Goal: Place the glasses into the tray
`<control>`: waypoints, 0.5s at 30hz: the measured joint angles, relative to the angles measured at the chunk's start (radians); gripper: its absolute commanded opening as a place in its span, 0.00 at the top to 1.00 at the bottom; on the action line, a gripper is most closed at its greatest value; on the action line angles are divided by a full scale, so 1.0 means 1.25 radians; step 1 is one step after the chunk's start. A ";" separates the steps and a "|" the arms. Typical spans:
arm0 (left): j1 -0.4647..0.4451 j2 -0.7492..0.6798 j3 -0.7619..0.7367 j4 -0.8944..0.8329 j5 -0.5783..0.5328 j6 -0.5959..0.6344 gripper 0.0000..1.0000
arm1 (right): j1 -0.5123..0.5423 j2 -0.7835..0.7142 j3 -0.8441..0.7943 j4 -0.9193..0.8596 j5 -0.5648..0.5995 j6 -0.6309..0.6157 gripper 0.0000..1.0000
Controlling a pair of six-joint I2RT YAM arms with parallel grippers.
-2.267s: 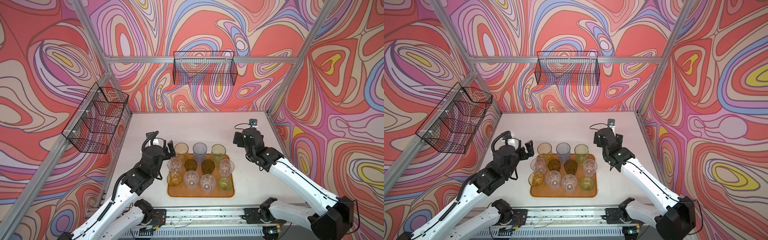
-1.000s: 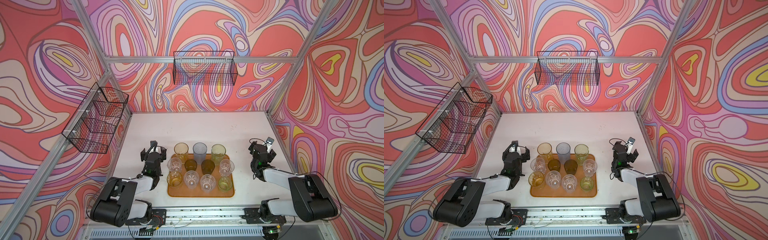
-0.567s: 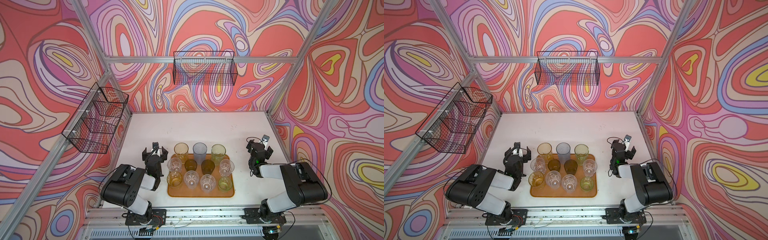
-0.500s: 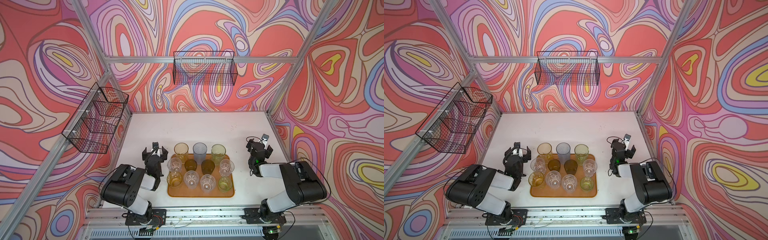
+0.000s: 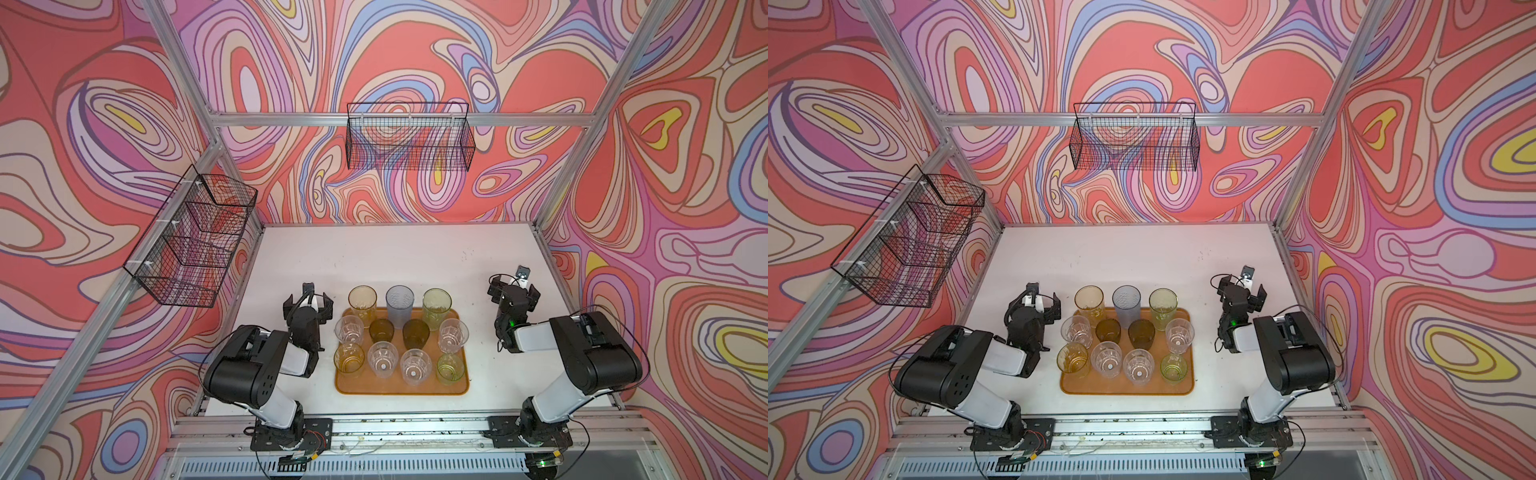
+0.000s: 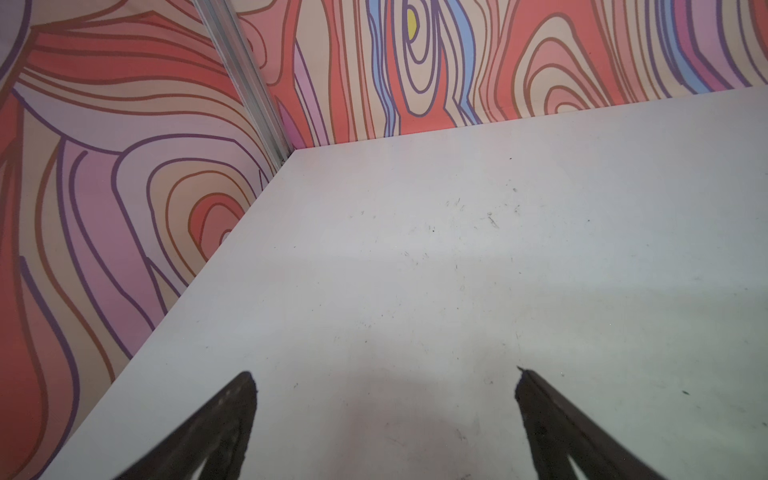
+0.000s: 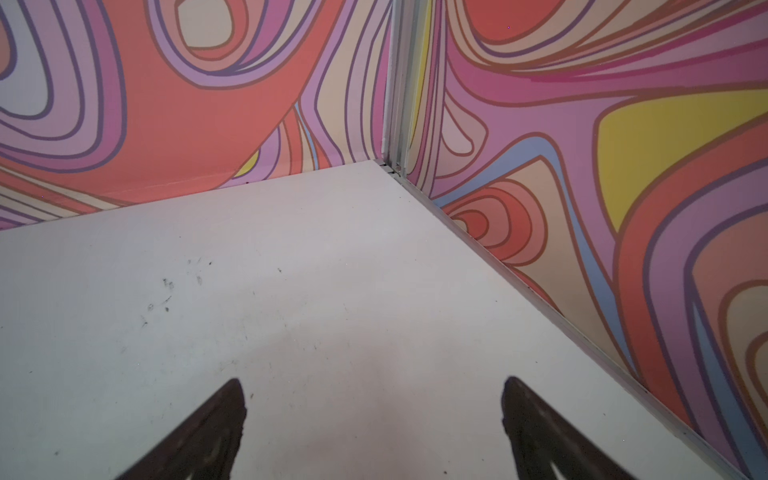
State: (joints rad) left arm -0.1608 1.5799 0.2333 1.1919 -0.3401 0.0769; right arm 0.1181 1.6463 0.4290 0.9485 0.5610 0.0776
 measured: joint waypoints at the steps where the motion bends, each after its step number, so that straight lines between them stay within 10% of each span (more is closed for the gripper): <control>1: 0.005 -0.001 0.013 -0.018 0.002 -0.004 0.00 | 0.000 0.003 0.001 0.000 -0.014 -0.007 0.02; 15: 0.065 -0.009 0.099 -0.196 0.064 -0.059 0.00 | -0.048 0.020 0.074 -0.076 -0.155 -0.019 0.02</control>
State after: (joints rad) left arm -0.0792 1.5684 0.3576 0.9470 -0.2600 0.0032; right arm 0.0586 1.6714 0.5217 0.8539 0.3668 0.0540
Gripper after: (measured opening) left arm 0.999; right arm 0.985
